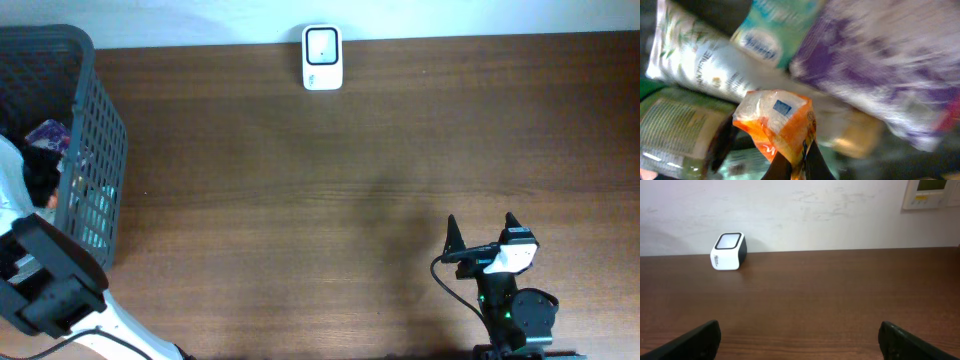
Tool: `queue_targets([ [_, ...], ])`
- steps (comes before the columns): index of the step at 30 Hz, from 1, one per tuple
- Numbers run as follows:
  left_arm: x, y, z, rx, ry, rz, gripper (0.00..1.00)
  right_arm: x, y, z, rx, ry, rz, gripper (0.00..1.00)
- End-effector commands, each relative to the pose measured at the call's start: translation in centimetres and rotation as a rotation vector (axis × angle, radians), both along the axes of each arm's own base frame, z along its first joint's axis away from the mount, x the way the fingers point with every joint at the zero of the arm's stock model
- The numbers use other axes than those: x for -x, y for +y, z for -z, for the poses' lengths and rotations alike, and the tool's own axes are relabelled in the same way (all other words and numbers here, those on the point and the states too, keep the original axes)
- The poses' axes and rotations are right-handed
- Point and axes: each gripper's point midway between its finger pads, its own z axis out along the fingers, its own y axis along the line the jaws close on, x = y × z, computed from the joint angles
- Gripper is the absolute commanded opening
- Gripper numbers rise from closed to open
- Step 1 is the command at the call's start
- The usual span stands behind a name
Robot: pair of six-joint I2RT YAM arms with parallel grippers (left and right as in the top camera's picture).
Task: Scan the item barcode
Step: 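Reach the left gripper into the basket and grasp the orange tissue pack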
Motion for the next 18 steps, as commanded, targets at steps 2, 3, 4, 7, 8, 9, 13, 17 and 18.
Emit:
queue_targets([
  [2, -3.7, -2.1, -13.0, -0.002, -0.399, 0.088, 0.00, 0.0, 0.0, 0.4, -0.007, 0.005, 0.001, 0.99],
  [3, -4.1, -2.8, -15.5, -0.002, -0.471, 0.115, 0.00, 0.0, 0.0, 0.4, -0.007, 0.005, 0.001, 0.99],
  [4, -4.3, -3.6, -17.4, 0.003, -0.529, 0.141, 0.00, 0.0, 0.0, 0.4, -0.007, 0.005, 0.001, 0.99],
  [7, -3.9, -6.7, -24.6, 0.000, -0.728, 0.242, 0.00, 0.0, 0.0, 0.4, -0.007, 0.006, 0.001, 0.99],
  [8, -3.6, -7.1, -26.0, -0.017, -0.765, 0.258, 0.00, 0.0, 0.0, 0.4, -0.007, 0.005, 0.001, 0.99],
  [9, -3.4, -7.4, -27.4, -0.043, -0.797, 0.269, 0.00, 0.0, 0.0, 0.4, -0.007, 0.005, 0.001, 0.99],
  [13, -2.3, -9.3, -32.4, -0.133, -0.916, 0.325, 0.00, 0.0, 0.0, 0.4, -0.007, 0.005, 0.001, 0.99],
  [17, -2.4, -14.5, -34.7, -0.084, -0.985, 0.456, 0.00, 0.0, 0.0, 0.4, -0.007, 0.006, 0.001, 0.99],
  [18, -2.7, -15.6, -34.8, -0.072, -0.992, 0.483, 0.00, 0.0, 0.0, 0.4, -0.007, 0.005, 0.001, 0.99],
])
